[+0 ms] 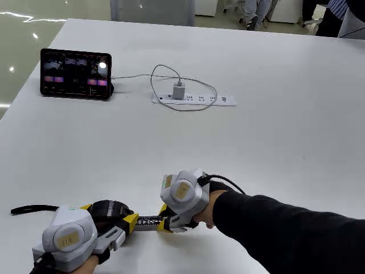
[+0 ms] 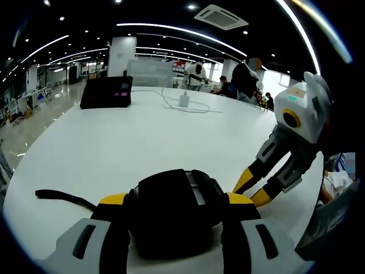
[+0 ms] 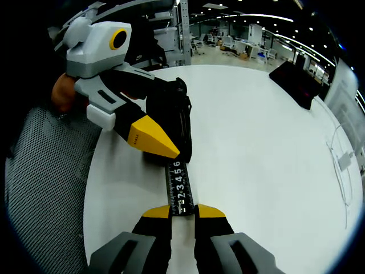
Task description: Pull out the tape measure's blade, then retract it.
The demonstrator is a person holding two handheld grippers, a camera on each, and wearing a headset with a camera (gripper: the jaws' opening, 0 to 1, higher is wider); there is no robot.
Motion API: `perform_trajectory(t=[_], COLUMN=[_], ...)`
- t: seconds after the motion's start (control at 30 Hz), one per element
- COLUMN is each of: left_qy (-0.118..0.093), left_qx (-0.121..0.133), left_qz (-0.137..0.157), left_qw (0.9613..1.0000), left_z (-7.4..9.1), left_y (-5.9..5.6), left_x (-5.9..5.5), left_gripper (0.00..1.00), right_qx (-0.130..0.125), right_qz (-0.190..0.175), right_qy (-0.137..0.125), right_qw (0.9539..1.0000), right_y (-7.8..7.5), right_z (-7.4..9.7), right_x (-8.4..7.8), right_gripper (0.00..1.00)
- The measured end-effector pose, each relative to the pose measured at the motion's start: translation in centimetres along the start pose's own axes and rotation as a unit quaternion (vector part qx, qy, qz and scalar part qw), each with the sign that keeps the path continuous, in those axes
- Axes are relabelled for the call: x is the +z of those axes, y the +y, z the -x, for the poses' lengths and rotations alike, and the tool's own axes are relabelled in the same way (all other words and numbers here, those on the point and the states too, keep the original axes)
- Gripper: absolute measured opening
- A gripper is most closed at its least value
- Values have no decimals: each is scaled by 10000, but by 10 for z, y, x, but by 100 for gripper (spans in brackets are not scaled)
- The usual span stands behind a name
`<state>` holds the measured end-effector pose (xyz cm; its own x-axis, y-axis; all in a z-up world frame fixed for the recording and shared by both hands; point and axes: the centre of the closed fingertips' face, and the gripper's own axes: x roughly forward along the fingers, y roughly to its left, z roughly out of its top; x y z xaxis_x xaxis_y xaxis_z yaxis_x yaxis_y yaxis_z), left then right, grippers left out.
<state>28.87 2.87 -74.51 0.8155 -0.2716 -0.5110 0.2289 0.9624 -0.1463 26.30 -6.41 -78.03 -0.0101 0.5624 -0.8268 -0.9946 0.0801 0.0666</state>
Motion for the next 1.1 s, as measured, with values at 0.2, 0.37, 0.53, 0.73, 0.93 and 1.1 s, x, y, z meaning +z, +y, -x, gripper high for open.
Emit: perform_trajectory(t=[0.2,0.37,0.53,0.73,0.93,1.1], left_qy=[-3,-5,-1,-4,-4,-1], left_qx=[4,2,-1,-4,-7,-12], left_qz=[-4,4,10,20,33,43], left_qw=[10000,10000,10000,10000,10000,10000], left_z=[0,0,0,0,0,0], left_y=[0,0,0,0,1,1], left_x=[0,0,0,0,0,0], left_gripper=[61,61,61,61,61,61], right_qx=[-9,-5,12,39,60,82], right_qz=[-12,-17,8,9,0,9], right_qy=[-64,-94,-118,-149,-188,-233], right_qw=[10000,10000,9999,9999,9998,9997], right_y=[0,1,2,2,1,2], right_z=[-2,-4,-5,-8,-11,-13], right_x=[3,6,10,12,16,19], right_gripper=[11,11,11,11,11,11])
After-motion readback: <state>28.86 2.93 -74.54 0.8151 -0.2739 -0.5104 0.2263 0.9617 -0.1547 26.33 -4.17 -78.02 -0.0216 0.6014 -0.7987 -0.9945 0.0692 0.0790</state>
